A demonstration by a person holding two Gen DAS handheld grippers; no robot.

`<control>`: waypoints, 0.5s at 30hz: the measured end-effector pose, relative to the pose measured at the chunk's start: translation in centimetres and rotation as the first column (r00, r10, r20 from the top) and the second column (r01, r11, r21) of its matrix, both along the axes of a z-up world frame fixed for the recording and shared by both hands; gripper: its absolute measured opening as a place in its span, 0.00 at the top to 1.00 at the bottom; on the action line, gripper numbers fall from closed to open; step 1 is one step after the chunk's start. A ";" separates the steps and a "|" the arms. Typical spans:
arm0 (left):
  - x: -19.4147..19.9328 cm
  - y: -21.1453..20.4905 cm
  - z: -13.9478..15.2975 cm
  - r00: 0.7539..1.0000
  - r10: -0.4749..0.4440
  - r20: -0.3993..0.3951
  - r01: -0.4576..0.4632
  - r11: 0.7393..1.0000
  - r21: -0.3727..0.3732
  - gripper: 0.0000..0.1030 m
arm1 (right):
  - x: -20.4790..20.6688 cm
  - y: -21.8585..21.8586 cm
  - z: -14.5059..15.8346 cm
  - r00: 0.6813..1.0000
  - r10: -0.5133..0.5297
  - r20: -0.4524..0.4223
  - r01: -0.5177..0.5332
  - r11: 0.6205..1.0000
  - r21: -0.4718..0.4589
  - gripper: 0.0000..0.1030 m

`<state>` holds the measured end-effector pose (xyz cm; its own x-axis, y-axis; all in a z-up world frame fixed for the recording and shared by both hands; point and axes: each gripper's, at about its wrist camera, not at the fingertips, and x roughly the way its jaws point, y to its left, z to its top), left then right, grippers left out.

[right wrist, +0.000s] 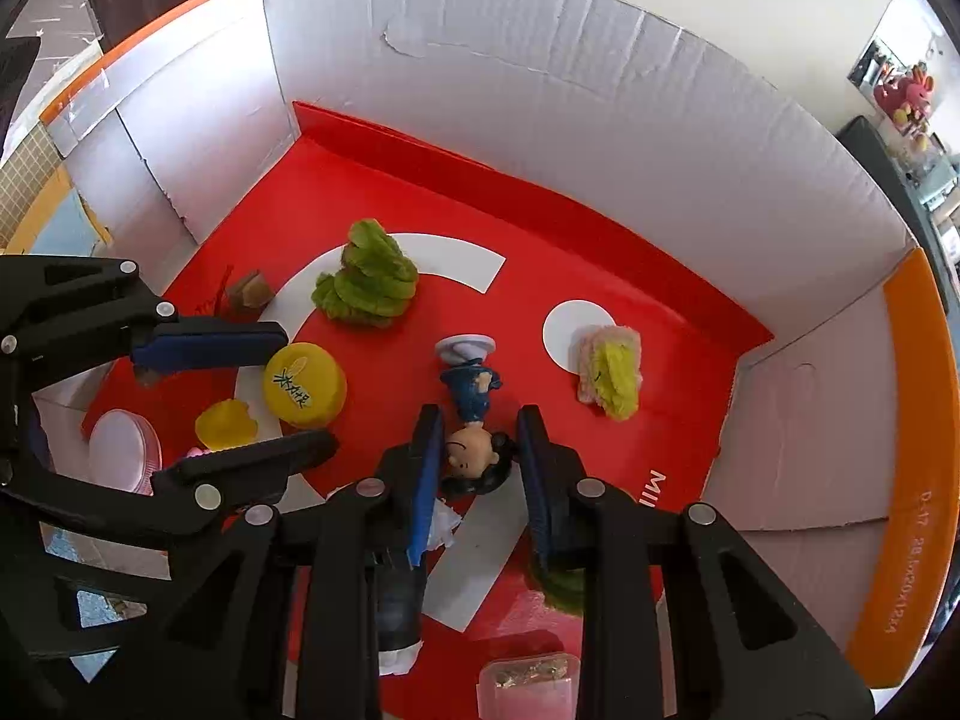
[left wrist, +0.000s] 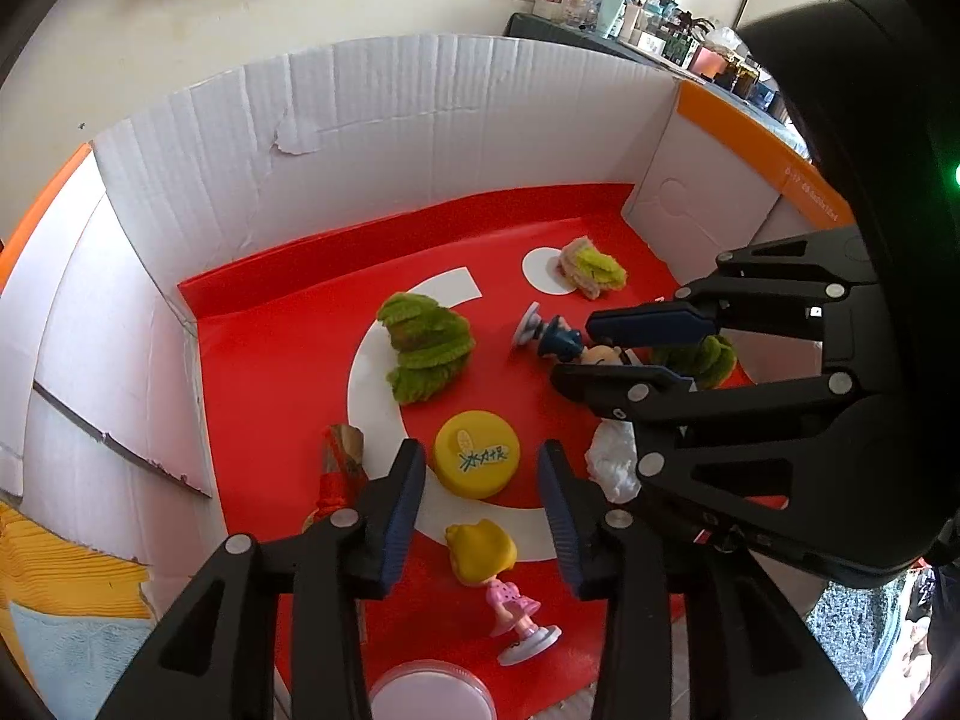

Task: Organize objects
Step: 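Lower and open the left tool on the cap while the right tool releases the figurine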

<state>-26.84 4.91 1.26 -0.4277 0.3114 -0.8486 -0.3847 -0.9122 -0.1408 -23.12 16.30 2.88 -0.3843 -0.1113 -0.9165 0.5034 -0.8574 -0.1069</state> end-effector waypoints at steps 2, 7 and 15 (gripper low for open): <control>0.0 -0.1 0.0 1.000 0.001 0.000 -0.001 1.000 0.000 0.59 | -0.1 0.0 0.0 1.000 0.002 -0.001 -0.002 1.000 0.000 0.76; 0.0 -0.2 0.3 1.000 0.004 -0.008 -0.003 1.000 0.002 0.59 | 0.7 0.4 0.2 1.000 0.002 -0.009 -0.002 1.000 -0.012 0.76; 0.0 -0.5 0.7 1.000 0.009 -0.020 -0.009 1.000 0.007 0.56 | 1.8 1.1 0.7 1.000 -0.012 -0.018 0.012 0.999 -0.031 0.61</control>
